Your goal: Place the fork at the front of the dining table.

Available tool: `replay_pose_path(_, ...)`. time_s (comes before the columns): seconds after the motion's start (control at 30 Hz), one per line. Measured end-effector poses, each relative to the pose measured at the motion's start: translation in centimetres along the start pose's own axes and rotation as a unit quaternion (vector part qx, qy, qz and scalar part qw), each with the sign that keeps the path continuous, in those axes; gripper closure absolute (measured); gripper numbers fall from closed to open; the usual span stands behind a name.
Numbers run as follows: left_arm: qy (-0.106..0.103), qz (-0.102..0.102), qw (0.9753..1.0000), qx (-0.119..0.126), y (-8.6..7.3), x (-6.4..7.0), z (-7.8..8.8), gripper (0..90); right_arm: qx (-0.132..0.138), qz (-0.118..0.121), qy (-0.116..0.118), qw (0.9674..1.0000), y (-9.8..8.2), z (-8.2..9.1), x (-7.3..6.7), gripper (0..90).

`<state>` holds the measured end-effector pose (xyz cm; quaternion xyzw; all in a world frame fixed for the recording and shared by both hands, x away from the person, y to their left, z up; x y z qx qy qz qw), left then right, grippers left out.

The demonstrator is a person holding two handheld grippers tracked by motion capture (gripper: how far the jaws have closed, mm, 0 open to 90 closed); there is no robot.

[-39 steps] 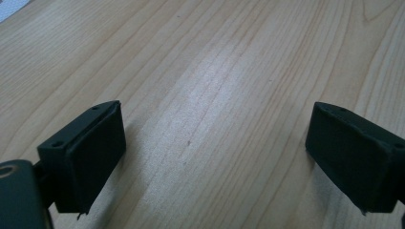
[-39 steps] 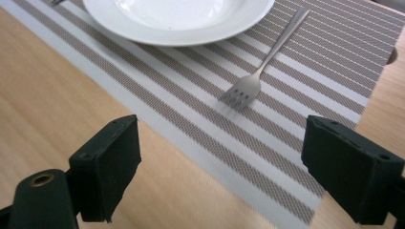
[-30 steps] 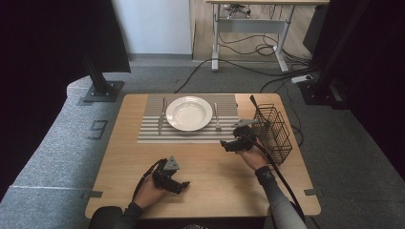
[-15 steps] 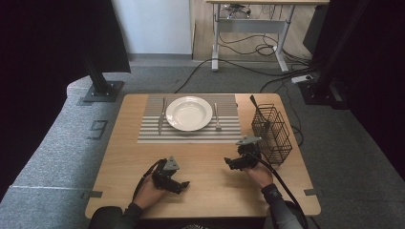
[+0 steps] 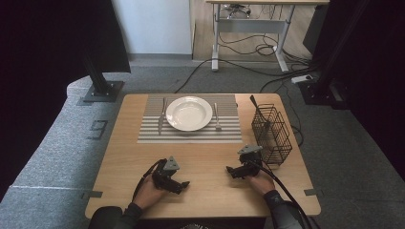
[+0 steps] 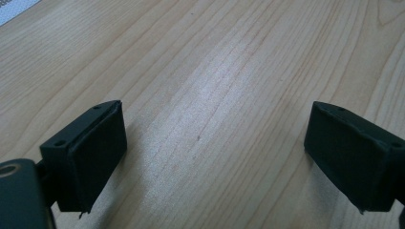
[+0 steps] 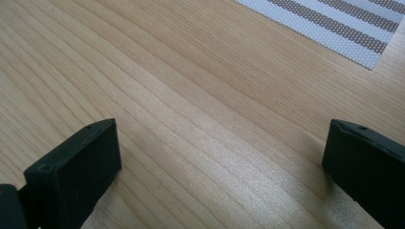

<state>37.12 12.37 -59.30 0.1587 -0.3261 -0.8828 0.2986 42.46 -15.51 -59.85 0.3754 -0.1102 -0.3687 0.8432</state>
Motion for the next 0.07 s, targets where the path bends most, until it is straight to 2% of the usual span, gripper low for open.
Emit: replay_pose_path(0.07,0.000,-0.001,1.0000,0.000,0.00,0.01,-0.01,6.4,0.000,0.000,0.000,1.0000,0.00,0.00,0.00,0.0)
Point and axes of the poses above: each handheld gripper's, and its own axes: z roughly backward along the jaws, y roughly out of its top, x roughly to its right, the point moved 6 cm from there along -z, roughly forward along the jaws, and after that the axes turned 7 degrees about y, right-handed, at the moved point
